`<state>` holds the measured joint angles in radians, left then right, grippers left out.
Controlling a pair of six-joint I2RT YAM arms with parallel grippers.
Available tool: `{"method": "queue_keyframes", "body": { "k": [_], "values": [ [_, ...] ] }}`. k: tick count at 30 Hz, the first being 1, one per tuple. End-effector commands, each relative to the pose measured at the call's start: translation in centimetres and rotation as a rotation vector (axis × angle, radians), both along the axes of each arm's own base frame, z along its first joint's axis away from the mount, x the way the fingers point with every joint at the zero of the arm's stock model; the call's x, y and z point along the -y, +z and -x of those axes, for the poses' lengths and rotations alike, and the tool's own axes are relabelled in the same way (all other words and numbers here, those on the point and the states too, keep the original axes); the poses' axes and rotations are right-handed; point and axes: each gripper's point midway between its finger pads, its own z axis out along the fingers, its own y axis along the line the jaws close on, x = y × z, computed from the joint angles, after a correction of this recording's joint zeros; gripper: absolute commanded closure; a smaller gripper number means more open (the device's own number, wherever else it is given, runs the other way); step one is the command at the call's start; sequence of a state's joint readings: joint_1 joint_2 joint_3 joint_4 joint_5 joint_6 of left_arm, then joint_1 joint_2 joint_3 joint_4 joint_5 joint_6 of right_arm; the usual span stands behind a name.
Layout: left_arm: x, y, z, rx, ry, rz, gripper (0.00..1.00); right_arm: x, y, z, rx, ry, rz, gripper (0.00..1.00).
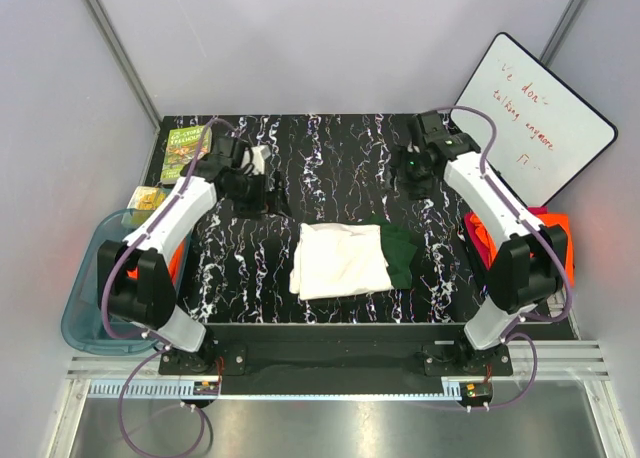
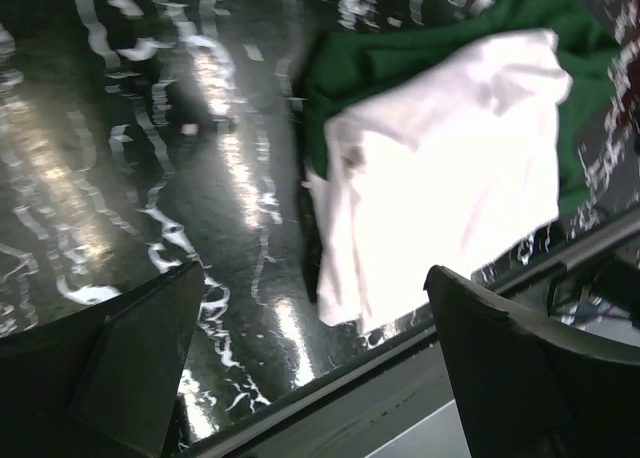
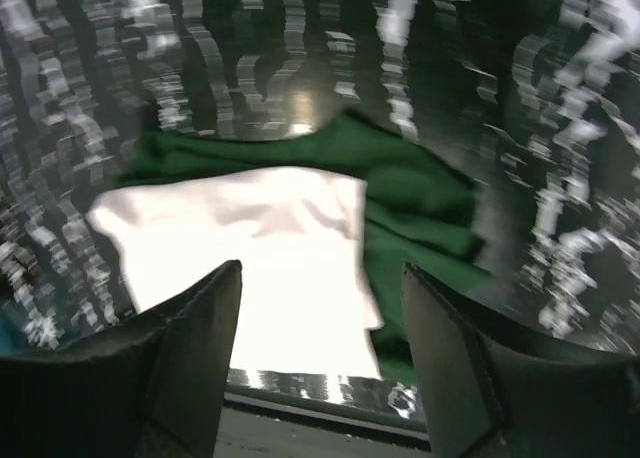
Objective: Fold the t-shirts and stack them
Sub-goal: Neatly place the folded tshirt to the corner
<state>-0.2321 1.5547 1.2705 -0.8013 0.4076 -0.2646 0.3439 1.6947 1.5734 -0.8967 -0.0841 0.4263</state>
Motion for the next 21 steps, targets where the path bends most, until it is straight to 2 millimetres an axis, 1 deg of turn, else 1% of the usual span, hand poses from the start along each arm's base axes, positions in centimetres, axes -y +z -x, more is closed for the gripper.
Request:
{"method": "queue_keyframes", "body": {
  "k": [1, 2, 3, 4, 5, 6, 7, 8, 9, 10, 11, 12, 14, 15, 17, 18, 19, 20, 21],
  "values": [
    [5.5, 3.7, 1.2, 0.124, -0.182, 0.075, 0.01, 7.8, -2.6, 2.5, -0.126, -0.22, 0.212, 0.32],
    [6.5, 4.3, 1.1, 0.131, -0.183, 0.095, 0.01, 9.4, -2.8, 3.8, -0.174, -0.239, 0.289, 0.33],
    [7.2, 4.3, 1.2, 0.125, -0.192, 0.108, 0.01, 11.3, -2.4, 3.9, -0.163, -0.271, 0.385, 0.33],
    [8.3, 4.3, 1.5, 0.115, -0.212, 0.127, 0.01, 12.4, -2.6, 5.0, -0.213, -0.266, 0.454, 0.32],
    [9.2, 4.7, 1.3, 0.118, -0.211, 0.162, 0.01, 13.2, -2.3, 5.3, -0.223, -0.262, 0.504, 0.32],
    [10.2, 4.9, 1.6, 0.112, -0.229, 0.185, 0.01, 14.4, -1.7, 5.2, -0.213, -0.278, 0.574, 0.3],
    [11.1, 4.7, 1.7, 0.089, -0.238, 0.208, 0.01, 15.3, -1.8, 5.9, -0.252, -0.263, 0.634, 0.25],
    [11.9, 5.3, 1.5, 0.103, -0.254, 0.226, 0.01, 16.6, -1.3, 6.0, -0.251, -0.283, 0.709, 0.13],
    [13.0, 5.4, 1.8, 0.097, -0.279, 0.232, 0.01, 17.3, -1.3, 6.3, -0.262, -0.287, 0.756, 0.0],
    [13.7, 4.9, 1.7, 0.077, -0.295, 0.237, 0.01, 17.9, -1.4, 6.7, -0.289, -0.288, 0.797, 0.0],
    [14.3, 5.6, 1.4, 0.094, -0.307, 0.246, 0.01, 18.6, -1.1, 6.7, -0.286, -0.291, 0.846, 0.0],
    [15.0, 5.2, 1.6, 0.079, -0.325, 0.249, 0.01, 18.9, -1.1, 6.8, -0.294, -0.292, 0.87, 0.0],
    [15.7, 5.6, 1.5, 0.081, -0.34, 0.262, 0.01, 19.7, -1.3, 7.0, -0.309, -0.285, 0.931, 0.0],
    [15.8, 5.3, 1.6, 0.071, -0.344, 0.263, 0.01, 20.0, -1.5, 7.2, -0.325, -0.28, 0.952, 0.0],
    [15.8, 5.0, 1.6, 0.064, -0.345, 0.261, 0.01, 20.5, -2.6, 7.7, -0.369, -0.264, 1.003, 0.0],
    [15.8, 4.9, 1.7, 0.061, -0.345, 0.259, 0.01, 20.3, -3.4, 7.9, -0.396, -0.253, 0.999, 0.01],
    [15.7, 4.8, 1.8, 0.061, -0.349, 0.258, 0.01, 20.2, -4.1, 7.9, -0.411, -0.253, 0.997, 0.04],
    [15.6, 4.3, 2.0, 0.049, -0.351, 0.254, 0.01, 20.6, -4.8, 8.5, -0.442, -0.245, 1.029, 0.06],
    [15.6, 4.2, 2.1, 0.05, -0.353, 0.252, 0.01, 20.6, -5.8, 8.7, -0.478, -0.232, 1.047, 0.07]
  ]
}}
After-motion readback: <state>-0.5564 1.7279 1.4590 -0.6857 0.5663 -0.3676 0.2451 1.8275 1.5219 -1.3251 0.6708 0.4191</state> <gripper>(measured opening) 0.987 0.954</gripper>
